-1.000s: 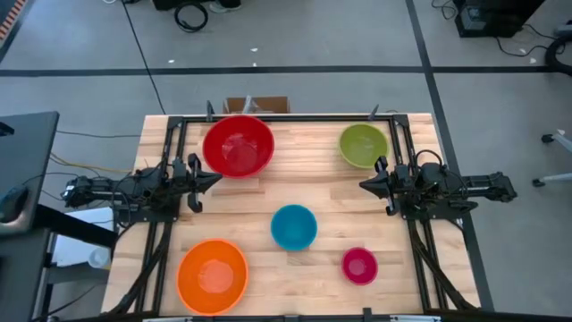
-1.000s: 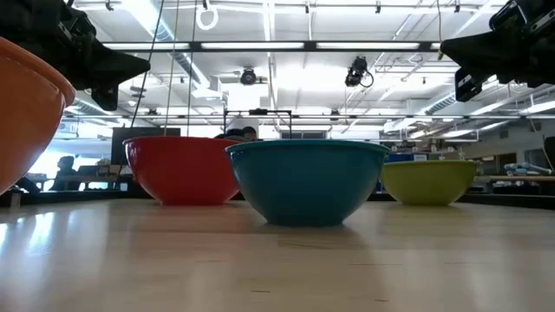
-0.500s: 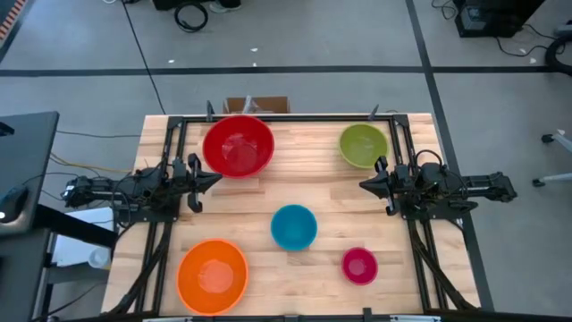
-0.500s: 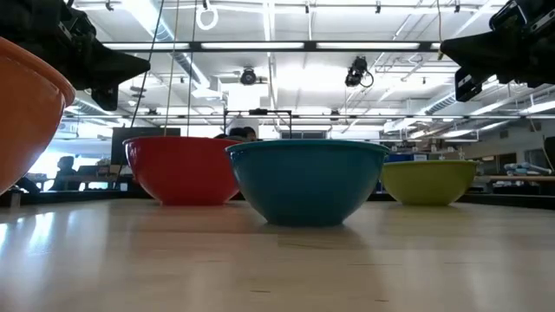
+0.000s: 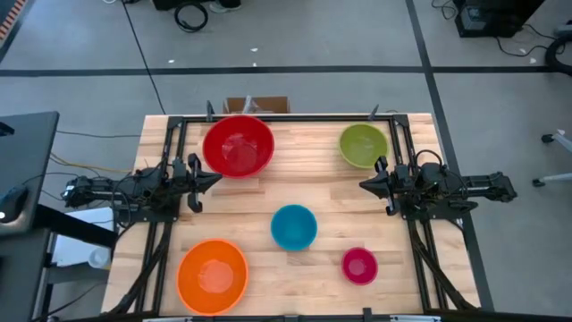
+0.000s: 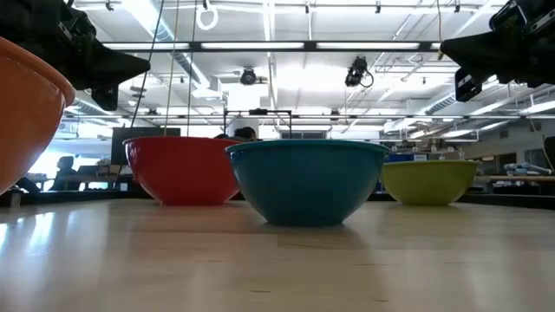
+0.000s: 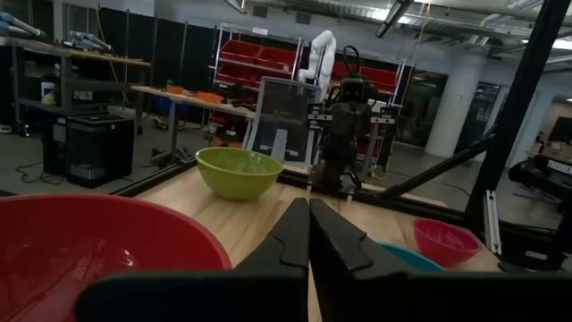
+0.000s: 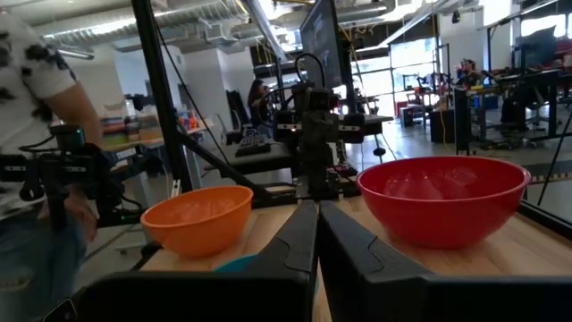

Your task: Nest bowls inside each other

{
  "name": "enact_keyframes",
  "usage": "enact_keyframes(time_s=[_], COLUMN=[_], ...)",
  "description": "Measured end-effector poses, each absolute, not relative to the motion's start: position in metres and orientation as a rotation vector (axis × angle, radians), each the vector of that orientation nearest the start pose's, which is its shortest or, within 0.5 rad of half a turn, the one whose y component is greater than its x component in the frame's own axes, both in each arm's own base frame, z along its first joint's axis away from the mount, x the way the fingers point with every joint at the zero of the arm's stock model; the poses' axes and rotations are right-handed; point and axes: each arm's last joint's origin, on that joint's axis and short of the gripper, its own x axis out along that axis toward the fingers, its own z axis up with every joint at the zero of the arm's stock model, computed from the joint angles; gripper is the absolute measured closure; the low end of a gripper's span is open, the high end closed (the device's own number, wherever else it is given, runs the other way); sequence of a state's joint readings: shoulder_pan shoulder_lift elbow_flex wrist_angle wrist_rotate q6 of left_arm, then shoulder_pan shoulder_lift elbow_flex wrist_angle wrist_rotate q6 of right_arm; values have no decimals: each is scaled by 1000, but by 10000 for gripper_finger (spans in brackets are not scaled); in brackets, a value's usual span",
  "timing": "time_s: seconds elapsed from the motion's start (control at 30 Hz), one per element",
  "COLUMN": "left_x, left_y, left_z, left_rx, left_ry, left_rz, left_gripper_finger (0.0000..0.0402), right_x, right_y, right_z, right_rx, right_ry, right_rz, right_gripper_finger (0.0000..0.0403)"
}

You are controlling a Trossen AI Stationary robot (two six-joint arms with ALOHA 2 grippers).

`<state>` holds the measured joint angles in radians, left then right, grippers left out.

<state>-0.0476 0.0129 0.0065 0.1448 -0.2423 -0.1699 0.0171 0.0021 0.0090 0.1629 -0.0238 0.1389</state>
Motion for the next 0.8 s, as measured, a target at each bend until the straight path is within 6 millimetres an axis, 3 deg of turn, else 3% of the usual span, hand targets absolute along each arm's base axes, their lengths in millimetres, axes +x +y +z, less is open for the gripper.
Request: enact_keyframes(time_s=[0.37,0.7,0.8], left_x=[96,95,95], left_y=[4,5,7], left_z=[180,185,184], left_rx=[-194,-443,-441], left_ry=[-175,-260,-262], left_rz=[223,233,304], left_gripper_finger=[395,395,395], right_x=[96,96,96], right_y=[2,2,2], right_z=[182,182,182], right_rx=[138,138,135], right_ry=[-167,-167,-167], right_rz=[53,53,52], right_gripper_finger=[381,381,381])
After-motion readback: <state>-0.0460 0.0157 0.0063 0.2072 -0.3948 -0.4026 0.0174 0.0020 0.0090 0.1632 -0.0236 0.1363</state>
